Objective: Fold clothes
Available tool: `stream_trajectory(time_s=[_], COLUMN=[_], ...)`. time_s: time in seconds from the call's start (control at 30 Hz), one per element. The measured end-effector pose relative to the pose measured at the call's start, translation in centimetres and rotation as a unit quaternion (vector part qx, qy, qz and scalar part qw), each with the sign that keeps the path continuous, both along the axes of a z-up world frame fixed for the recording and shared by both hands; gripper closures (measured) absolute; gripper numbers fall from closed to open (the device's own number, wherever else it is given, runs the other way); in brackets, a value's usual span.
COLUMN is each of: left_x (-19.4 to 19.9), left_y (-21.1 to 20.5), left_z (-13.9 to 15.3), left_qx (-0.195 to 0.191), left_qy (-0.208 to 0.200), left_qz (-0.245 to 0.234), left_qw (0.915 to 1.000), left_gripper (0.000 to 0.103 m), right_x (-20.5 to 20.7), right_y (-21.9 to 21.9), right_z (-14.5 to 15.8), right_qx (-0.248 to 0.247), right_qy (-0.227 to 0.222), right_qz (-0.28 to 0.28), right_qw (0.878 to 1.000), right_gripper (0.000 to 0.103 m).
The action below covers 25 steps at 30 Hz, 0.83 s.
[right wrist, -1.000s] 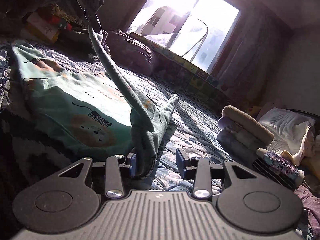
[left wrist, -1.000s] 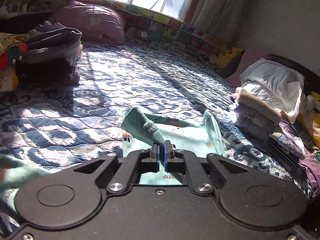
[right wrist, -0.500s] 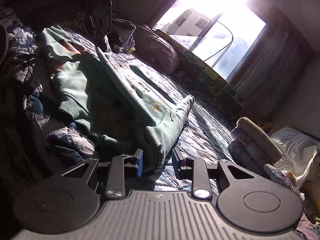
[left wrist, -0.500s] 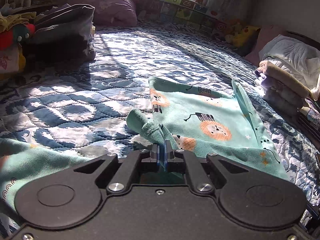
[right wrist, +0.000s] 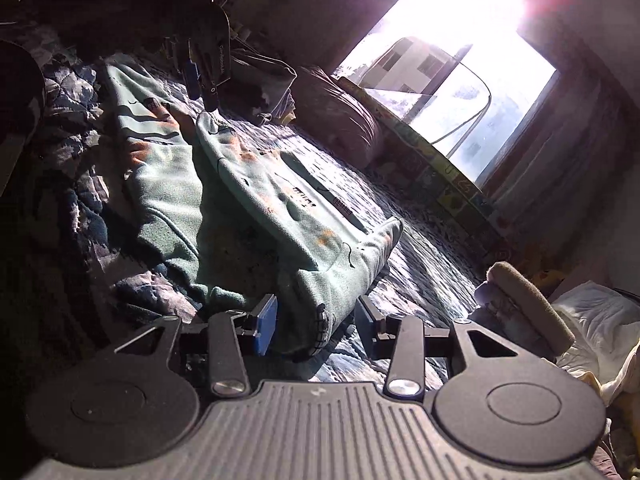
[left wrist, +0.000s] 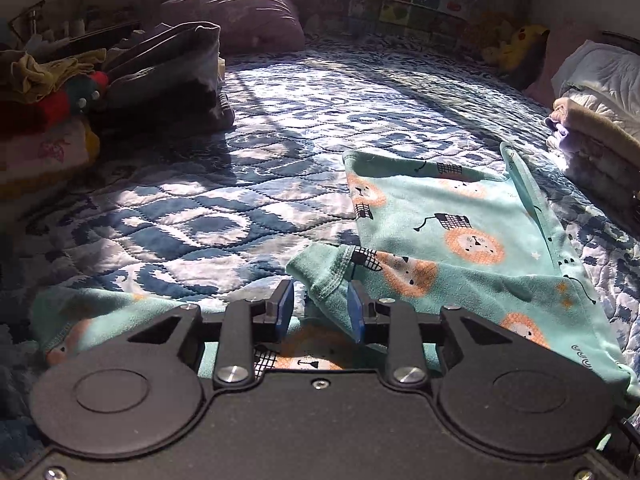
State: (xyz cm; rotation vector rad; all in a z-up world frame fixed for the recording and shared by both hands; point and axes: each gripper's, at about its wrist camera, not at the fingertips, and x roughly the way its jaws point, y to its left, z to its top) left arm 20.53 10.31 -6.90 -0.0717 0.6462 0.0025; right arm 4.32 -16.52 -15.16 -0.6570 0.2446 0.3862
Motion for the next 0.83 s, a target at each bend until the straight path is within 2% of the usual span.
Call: stream_trajectory(time_s=[0.03, 0.13, 0.23, 0.27, 0.43, 0.5, 0.53, 0.57, 0.6, 0.63, 0.7, 0.77, 0.83], left_x=[0.2, 2.0, 5.7, 7.2, 14.9, 17.1, 18.2, 19.1, 19.8, 20.0, 19.8, 19.1, 19.4], left_y=[-0.8, -4.2, -8.5, -9.9, -14.7, -15.7, -16.0, -16.1, -16.1, -15.9, -15.1, -13.6, -12.8], left_z=[0.9, 2.7, 2.6, 2.2, -0.7, -1.9, -2.5, -3.2, -3.6, -3.8, -3.9, -4.2, -5.5], left_qx=[-0.012, -0.061, -0.117, -0.13, -0.18, -0.192, -0.203, -0.21, -0.21, -0.211, -0.222, -0.251, -0.254], left_qy=[-0.007, -0.017, -0.008, -0.001, 0.046, 0.062, 0.073, 0.084, 0.09, 0.09, 0.085, 0.075, 0.091], left_qz=[-0.016, -0.075, -0.124, -0.13, -0.13, -0.122, -0.117, -0.11, -0.101, -0.093, -0.078, -0.059, -0.038], left_qw=[0.9998, 0.9952, 0.9854, 0.9829, 0.9739, 0.9718, 0.9694, 0.9679, 0.9682, 0.9689, 0.9682, 0.9632, 0.9621], left_gripper=[0.074, 0.062, 0.061, 0.061, 0.061, 0.064, 0.067, 0.073, 0.088, 0.099, 0.098, 0.099, 0.099], right_x=[0.0, -0.2, 0.7, 1.1, 3.2, 3.4, 3.4, 3.5, 3.6, 3.7, 3.8, 4.0, 4.2], right_y=[-0.1, -0.2, -0.6, -0.7, -1.4, -1.4, -1.5, -1.5, -1.4, -1.4, -1.5, -1.7, -1.9], right_z=[0.2, 0.7, 1.2, 1.1, 0.4, 0.5, 0.6, 0.8, 0.8, 0.9, 0.8, 0.9, 0.9], right_qx=[0.002, 0.01, 0.035, 0.039, 0.057, 0.068, 0.075, 0.08, 0.085, 0.091, 0.1, 0.11, 0.116], right_qy=[0.001, 0.004, 0.014, 0.016, 0.049, 0.054, 0.056, 0.057, 0.058, 0.064, 0.082, 0.093, 0.102], right_qz=[0.005, 0.02, 0.025, 0.024, 0.008, 0.009, 0.012, 0.015, 0.016, 0.018, 0.024, 0.028, 0.032], right_qw=[1.0, 1.0, 0.999, 0.999, 0.997, 0.996, 0.996, 0.995, 0.995, 0.994, 0.991, 0.989, 0.988], right_gripper=[0.05, 0.051, 0.054, 0.058, 0.064, 0.068, 0.075, 0.076, 0.076, 0.077, 0.078, 0.079, 0.079])
